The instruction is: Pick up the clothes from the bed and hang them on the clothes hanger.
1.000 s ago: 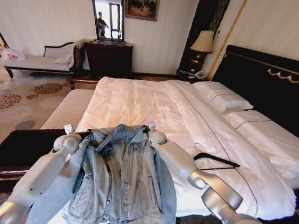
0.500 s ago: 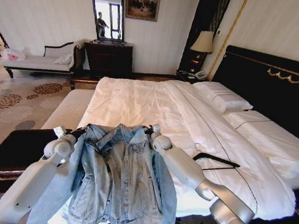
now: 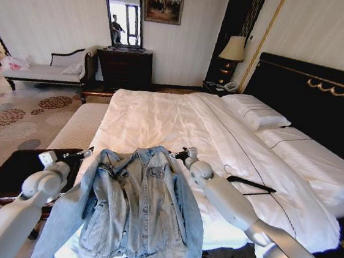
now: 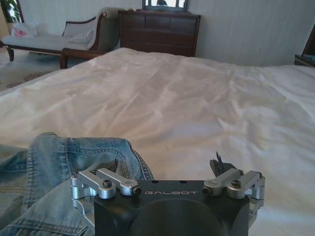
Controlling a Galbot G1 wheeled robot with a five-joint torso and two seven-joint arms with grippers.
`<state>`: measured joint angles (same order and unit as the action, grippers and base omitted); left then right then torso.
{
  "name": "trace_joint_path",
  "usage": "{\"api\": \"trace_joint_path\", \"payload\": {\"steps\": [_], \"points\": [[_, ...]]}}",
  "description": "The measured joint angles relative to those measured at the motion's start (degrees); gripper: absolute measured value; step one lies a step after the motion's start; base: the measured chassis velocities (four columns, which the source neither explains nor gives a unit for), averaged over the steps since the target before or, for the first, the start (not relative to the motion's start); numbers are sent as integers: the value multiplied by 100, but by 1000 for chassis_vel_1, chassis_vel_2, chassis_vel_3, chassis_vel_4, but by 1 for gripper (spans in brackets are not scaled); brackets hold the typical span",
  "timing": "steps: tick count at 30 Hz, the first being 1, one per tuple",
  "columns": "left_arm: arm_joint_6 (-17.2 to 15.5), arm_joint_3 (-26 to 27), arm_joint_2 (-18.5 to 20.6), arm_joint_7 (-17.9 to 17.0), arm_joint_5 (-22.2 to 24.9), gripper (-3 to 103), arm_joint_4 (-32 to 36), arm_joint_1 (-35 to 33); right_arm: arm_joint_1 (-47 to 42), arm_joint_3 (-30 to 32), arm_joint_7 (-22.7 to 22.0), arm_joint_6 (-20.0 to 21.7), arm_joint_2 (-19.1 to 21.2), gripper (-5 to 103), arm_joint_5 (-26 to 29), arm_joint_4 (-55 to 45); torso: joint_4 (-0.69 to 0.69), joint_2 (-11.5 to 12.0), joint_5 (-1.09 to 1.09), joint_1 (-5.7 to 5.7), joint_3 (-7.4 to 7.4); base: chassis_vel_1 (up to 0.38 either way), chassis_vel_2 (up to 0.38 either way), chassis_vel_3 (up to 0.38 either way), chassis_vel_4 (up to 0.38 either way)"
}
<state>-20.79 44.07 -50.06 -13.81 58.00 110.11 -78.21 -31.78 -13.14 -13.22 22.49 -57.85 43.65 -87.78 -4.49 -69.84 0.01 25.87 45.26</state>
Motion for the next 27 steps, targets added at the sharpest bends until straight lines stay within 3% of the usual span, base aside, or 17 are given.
{"api": "trace_joint_path", "payload": {"steps": [5,8,9,12,15,16,17,18,21,27], "points": [[283,707,-400,225,-420,100,536,-962,-499,294,22,-142,268,100,-16,-853,1,0,0,0,0,0,0,0,0],[711,1115,-883,492,-1019,100,800,-1781,-922,479,161,-320,347,100,-303,-1328,2,0,-1,-1,-1,0,0,0,0],[711,1115,-883,492,-1019,100,800,-1781,-922,479,161,-320,347,100,-303,-1328,2,0,-1,-1,-1,0,0,0,0],[1266,1341,-1394,710,-1560,100,925,-2523,-1425,599,385,-556,383,100,-897,-1609,3,0,0,-1,0,0,0,0,0],[1468,1368,-1531,779,-1708,100,938,-2709,-1571,620,457,-637,395,100,-1120,-1642,2,0,0,-1,0,0,0,0,0],[1908,1371,-1783,913,-2004,100,974,-2986,-1852,674,576,-816,395,100,-1482,-1655,1,0,0,-1,0,0,0,0,0],[2101,1337,-1887,974,-2145,100,1005,-3103,-1962,690,616,-878,386,100,-1606,-1654,0,0,1,-1,0,0,0,0,0],[2101,1337,-1887,974,-2145,100,1005,-3103,-1962,690,616,-878,386,100,-1606,-1654,0,0,1,-1,0,0,0,0,0],[2604,1092,-2233,1134,-2599,100,1135,-3380,-2261,736,732,-1056,320,100,-1972,-1647,1,0,0,0,0,0,0,0,0],[2747,549,-2643,1180,-2937,100,1192,-3448,-2491,684,777,-1116,85,100,-2216,-1532,1,0,0,0,1,0,0,0,0]]}}
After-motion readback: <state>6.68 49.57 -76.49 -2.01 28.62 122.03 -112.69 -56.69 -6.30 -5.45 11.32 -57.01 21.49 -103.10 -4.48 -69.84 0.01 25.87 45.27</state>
